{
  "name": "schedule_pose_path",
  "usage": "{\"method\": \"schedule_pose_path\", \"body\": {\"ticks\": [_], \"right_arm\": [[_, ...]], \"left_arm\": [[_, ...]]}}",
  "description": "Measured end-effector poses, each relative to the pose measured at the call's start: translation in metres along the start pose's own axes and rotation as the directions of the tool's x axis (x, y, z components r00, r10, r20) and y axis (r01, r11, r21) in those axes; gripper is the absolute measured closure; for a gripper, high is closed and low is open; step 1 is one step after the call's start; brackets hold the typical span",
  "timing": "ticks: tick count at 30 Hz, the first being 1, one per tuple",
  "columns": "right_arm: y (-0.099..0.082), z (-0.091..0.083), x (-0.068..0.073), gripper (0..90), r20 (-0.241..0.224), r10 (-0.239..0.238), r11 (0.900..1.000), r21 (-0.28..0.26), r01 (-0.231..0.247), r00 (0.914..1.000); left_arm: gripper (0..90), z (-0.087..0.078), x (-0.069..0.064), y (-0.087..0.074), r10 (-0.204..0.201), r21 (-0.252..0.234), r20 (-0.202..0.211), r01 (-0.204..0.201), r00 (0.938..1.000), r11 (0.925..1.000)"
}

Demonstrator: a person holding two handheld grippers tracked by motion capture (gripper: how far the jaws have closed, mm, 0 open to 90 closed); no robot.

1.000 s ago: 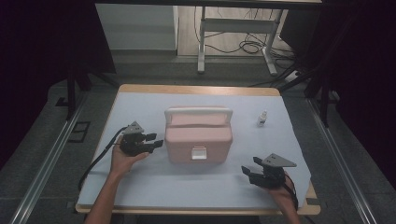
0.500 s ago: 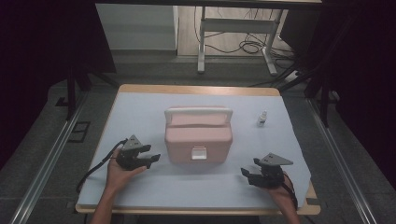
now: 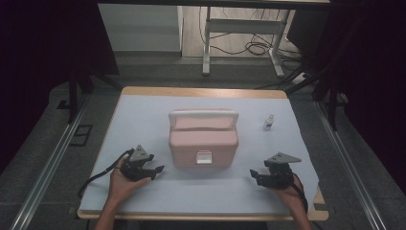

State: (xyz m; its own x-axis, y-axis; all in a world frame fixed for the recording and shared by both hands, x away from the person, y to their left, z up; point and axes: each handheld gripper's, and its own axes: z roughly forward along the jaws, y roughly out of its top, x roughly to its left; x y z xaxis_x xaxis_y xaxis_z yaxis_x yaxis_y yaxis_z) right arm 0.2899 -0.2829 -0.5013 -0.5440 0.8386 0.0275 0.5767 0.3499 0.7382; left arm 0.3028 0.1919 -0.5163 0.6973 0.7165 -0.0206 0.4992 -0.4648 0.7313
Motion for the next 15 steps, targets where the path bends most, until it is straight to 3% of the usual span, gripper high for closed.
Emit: {"method": "schedule_pose_path", "body": {"ticks": [5,7,11,15], "right_arm": [[0.019,0.003,-0.001,28.8,0.011,-0.01,0.9983,0.057,0.009,0.9999],[0.035,0.005,-0.003,27.4,0.015,-0.027,0.9959,0.087,0.026,0.9995],[0.05,0.005,-0.006,27.5,0.013,-0.043,0.9942,0.099,0.041,0.999],[0.072,0.005,-0.012,27.1,0.028,-0.07,0.9906,0.119,0.066,0.9971]], "left_arm": [[37.3,0.002,-0.001,-0.001,0.008,0.012,0.002,-0.008,1.0,0.9999],[37.3,0.003,-0.002,-0.002,0.007,0.01,0.002,-0.007,1.0,0.9999],[37.3,0.001,-0.005,-0.004,0.025,0.023,0.0,-0.024,0.9997,0.9994],[37.5,0.0,-0.006,-0.004,0.016,0.01,0.007,-0.016,0.9998,0.9998]]}}
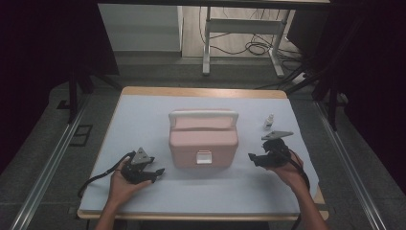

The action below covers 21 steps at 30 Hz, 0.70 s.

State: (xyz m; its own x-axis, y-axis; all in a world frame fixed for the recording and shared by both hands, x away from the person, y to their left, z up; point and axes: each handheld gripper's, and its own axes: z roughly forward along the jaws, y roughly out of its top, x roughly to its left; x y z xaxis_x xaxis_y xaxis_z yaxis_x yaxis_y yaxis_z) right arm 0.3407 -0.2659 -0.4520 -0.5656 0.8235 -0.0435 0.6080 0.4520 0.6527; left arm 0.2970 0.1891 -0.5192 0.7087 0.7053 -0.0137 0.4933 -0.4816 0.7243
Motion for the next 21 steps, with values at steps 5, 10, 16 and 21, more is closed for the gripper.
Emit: {"method": "schedule_pose_path", "body": {"ticks": [5,10,16,21], "right_arm": [[0.022,-0.001,-0.012,29.5,-0.016,-0.022,0.9994,0.027,0.022,0.9996],[0.038,0.0,-0.029,31.5,-0.029,-0.021,0.9984,0.053,0.022,0.9994],[0.054,0.003,-0.048,38.0,0.036,0.018,0.996,0.086,-0.021,0.9992],[0.072,0.005,-0.071,39.9,0.061,0.084,0.9887,0.119,-0.091,0.9946]], "left_arm": [[38.4,0.001,-0.001,0.0,-0.004,0.008,0.003,0.004,1.0,1.0],[39.1,0.001,-0.001,0.0,-0.007,0.005,0.002,0.007,1.0,1.0],[41.9,0.002,-0.002,0.001,-0.044,0.011,0.024,0.044,0.9987,0.999],[42.7,0.002,-0.003,0.001,-0.05,0.013,0.032,0.05,0.9982,0.9987]]}}
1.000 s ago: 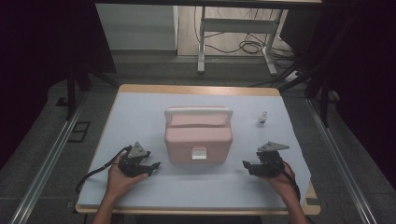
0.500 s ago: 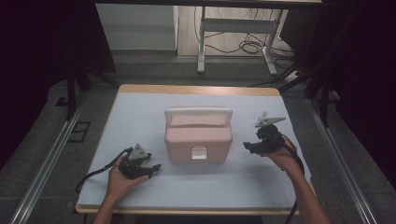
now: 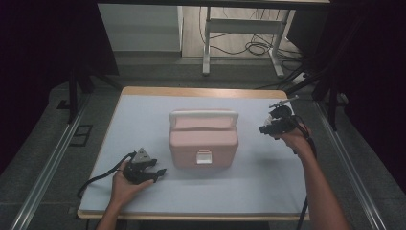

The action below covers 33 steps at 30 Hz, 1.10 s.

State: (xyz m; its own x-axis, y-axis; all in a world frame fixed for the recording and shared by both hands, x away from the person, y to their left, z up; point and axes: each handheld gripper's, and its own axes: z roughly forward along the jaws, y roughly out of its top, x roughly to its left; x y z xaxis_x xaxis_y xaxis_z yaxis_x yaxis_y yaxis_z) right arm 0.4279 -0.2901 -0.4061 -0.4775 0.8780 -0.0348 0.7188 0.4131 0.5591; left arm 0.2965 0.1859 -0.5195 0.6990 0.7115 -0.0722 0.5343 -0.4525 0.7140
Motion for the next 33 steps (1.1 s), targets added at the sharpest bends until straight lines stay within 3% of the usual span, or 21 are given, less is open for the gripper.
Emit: {"method": "schedule_pose_path", "body": {"ticks": [5,10,18,33], "right_arm": [[0.015,0.004,-0.02,42.0,0.02,0.077,0.9965,0.029,-0.078,0.9968],[0.021,0.015,-0.032,42.5,0.038,0.115,0.9918,0.053,-0.117,0.9927],[0.03,0.046,-0.05,43.6,0.092,0.146,0.9817,0.11,-0.155,0.985],[0.033,0.082,-0.058,45.8,0.101,0.148,0.9772,0.138,-0.161,0.9839]], "left_arm": [[40.6,0.0,0.0,0.0,-0.002,-0.011,0.008,0.002,1.0,0.9999],[40.9,0.001,0.0,0.0,-0.002,-0.008,0.009,0.002,1.0,1.0],[41.2,0.002,0.0,0.001,-0.003,-0.008,0.018,0.003,0.9998,1.0],[41.0,0.002,0.0,0.001,0.0,-0.007,0.039,0.0,0.9992,1.0]]}}
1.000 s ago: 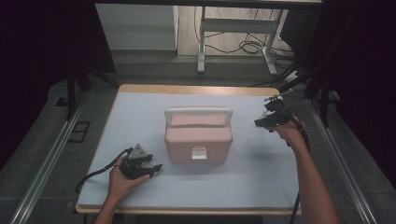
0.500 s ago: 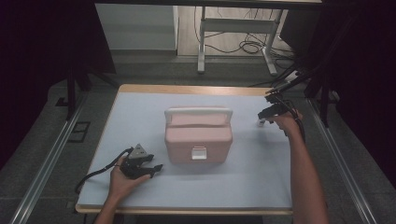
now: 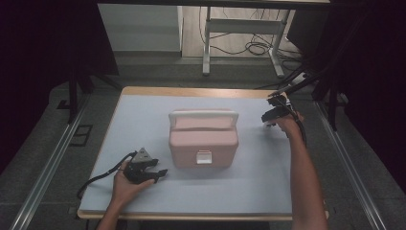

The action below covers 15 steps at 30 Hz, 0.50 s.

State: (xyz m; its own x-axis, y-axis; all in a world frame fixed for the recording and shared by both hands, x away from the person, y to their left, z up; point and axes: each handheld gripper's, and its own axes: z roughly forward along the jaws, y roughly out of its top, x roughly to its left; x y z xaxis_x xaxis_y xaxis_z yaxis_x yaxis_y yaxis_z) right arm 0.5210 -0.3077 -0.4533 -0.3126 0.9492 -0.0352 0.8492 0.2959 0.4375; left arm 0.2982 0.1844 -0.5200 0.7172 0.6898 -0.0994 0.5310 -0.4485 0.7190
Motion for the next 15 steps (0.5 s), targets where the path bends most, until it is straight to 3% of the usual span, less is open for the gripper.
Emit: {"method": "schedule_pose_path", "body": {"ticks": [4,6,7,9,15], "right_arm": [[-0.002,0.012,0.001,51.3,-0.007,0.001,0.9999,0.016,-0.001,1.0],[-0.003,0.016,0.003,57.6,0.013,-0.018,0.9995,0.028,0.017,0.9998],[-0.004,0.016,0.003,58.6,0.026,-0.028,0.9993,0.027,0.028,0.9993],[-0.004,0.016,0.001,59.5,0.009,-0.016,0.9997,0.02,0.016,0.9998],[-0.007,0.007,0.005,59.8,-0.014,-0.062,0.9977,0.026,0.062,0.998]], "left_arm": [[41.0,0.0,0.0,0.0,-0.001,-0.002,0.002,0.001,1.0,1.0],[41.0,0.0,0.0,0.0,0.0,-0.002,0.003,0.0,1.0,1.0],[41.0,0.0,0.0,0.0,0.0,-0.002,0.002,0.0,1.0,1.0],[41.0,0.0,0.0,0.0,0.001,-0.002,0.0,-0.001,1.0,1.0],[41.0,0.0,0.0,0.0,0.0,-0.003,-0.001,0.0,1.0,1.0]]}}
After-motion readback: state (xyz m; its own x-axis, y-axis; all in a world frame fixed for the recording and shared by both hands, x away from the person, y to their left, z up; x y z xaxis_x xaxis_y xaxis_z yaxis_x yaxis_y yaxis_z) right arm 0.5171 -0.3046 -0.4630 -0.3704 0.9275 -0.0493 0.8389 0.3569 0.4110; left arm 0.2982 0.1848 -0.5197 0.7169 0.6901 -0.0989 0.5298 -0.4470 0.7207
